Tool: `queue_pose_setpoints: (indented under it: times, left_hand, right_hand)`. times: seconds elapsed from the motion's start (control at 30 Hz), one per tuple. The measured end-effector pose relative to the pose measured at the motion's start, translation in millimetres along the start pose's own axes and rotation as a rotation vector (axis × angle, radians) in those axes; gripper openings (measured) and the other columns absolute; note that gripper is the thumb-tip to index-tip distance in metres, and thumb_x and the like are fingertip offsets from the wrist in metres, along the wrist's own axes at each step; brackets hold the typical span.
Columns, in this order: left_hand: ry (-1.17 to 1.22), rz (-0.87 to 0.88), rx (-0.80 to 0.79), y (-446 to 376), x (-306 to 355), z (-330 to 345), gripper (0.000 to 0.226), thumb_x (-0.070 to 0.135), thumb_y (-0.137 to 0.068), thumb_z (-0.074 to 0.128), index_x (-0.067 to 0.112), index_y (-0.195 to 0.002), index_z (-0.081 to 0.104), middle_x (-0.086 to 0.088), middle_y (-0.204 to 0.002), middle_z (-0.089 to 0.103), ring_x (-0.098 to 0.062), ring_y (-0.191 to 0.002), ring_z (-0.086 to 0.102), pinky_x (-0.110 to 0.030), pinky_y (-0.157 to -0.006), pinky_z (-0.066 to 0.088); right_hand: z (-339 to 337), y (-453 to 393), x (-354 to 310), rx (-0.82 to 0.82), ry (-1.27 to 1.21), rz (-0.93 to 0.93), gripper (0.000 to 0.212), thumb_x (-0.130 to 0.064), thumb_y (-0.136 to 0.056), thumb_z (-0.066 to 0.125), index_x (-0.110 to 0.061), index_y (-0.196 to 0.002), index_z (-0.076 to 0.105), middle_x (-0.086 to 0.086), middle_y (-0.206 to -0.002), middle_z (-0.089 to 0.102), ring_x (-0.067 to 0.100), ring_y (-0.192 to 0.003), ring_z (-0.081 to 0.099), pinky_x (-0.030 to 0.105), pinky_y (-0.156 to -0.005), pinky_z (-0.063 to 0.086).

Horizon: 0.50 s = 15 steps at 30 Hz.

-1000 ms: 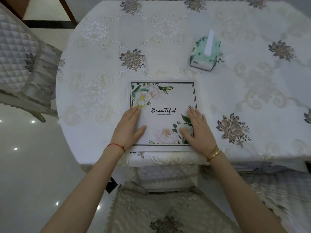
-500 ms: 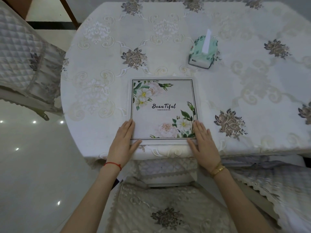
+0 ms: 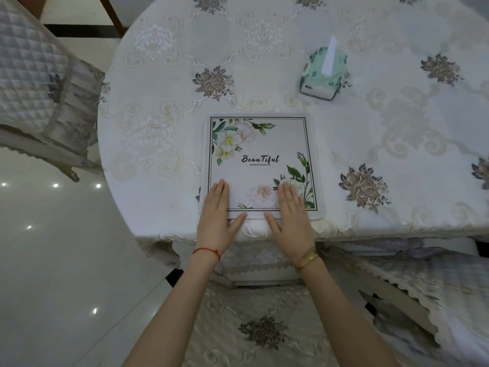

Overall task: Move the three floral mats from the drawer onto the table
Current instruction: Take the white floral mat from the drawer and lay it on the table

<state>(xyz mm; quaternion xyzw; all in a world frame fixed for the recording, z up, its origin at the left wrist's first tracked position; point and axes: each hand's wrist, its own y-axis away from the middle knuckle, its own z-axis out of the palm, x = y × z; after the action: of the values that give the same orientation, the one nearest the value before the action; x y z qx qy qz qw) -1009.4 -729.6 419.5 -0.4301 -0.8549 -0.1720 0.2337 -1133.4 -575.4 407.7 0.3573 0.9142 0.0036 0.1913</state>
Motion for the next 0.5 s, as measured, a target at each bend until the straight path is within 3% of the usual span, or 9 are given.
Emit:
queue_pose_setpoints:
  times: [0.27,0.5]
  left_hand:
    - [-0.024,-0.005,0.009,-0.6,-24.3,-16.4,0.083,0.045,-0.090,0.059,0.008,-0.151,0.018,-0.007,-0.160,0.016,-0.021,-0.148,0.010,-0.037,-0.122,0.012]
    - [-0.103,0.116,-0.023,-77.6,-21.7,-31.1,0.072,0.039,-0.095,0.050,0.006,-0.151,0.019,-0.009,-0.160,0.016,-0.021,-0.148,0.010,-0.028,-0.121,0.002]
  right_hand:
    - [-30.6,14.5,48.1,-0.004,-0.024,0.068,0.071,-0.053,-0.099,0.025,-0.015,-0.153,0.000,0.000,-0.162,-0.003,0.013,-0.149,-0.007,0.035,-0.122,-0.004]
    - [-58.7,-87.6,19.5,0.010,-0.123,-0.092,0.068,-0.039,-0.101,0.039,-0.009,-0.153,0.007,0.004,-0.162,0.001,0.017,-0.149,-0.004,0.031,-0.121,-0.005]
